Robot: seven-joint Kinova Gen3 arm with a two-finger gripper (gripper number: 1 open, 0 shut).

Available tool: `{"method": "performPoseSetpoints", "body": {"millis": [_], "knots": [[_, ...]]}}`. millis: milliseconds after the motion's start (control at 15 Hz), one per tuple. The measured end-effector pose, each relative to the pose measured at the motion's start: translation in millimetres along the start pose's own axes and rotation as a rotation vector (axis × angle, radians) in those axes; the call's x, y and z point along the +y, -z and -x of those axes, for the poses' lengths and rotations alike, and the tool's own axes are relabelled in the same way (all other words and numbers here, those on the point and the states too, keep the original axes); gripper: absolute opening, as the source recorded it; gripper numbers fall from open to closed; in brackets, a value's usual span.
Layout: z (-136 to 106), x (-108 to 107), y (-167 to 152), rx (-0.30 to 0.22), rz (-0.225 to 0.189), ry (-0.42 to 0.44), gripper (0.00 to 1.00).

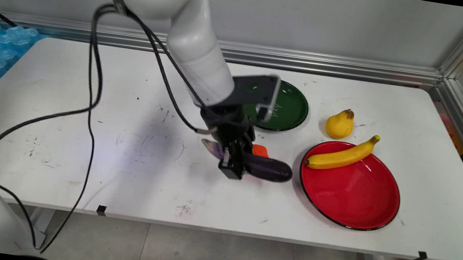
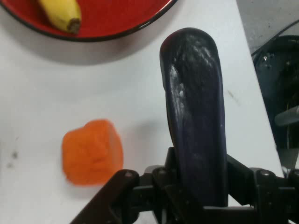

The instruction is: Place the picked object on the table

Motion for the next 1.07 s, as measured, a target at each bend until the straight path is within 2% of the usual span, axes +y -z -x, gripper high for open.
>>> {"method": "performPoseSetpoints", "body": {"millis": [600, 933, 1000, 1067], "knots": [[-13, 9, -75, -0.03, 0.018, -0.002, 0.0], [-13, 7, -96, -0.041, 0.02, -0.011, 0.0], [-13, 6, -99, -0.042, 0.02, -0.014, 1.0], [-12, 6, -101, -0.042, 0.02, -0.016, 1.0]]}}
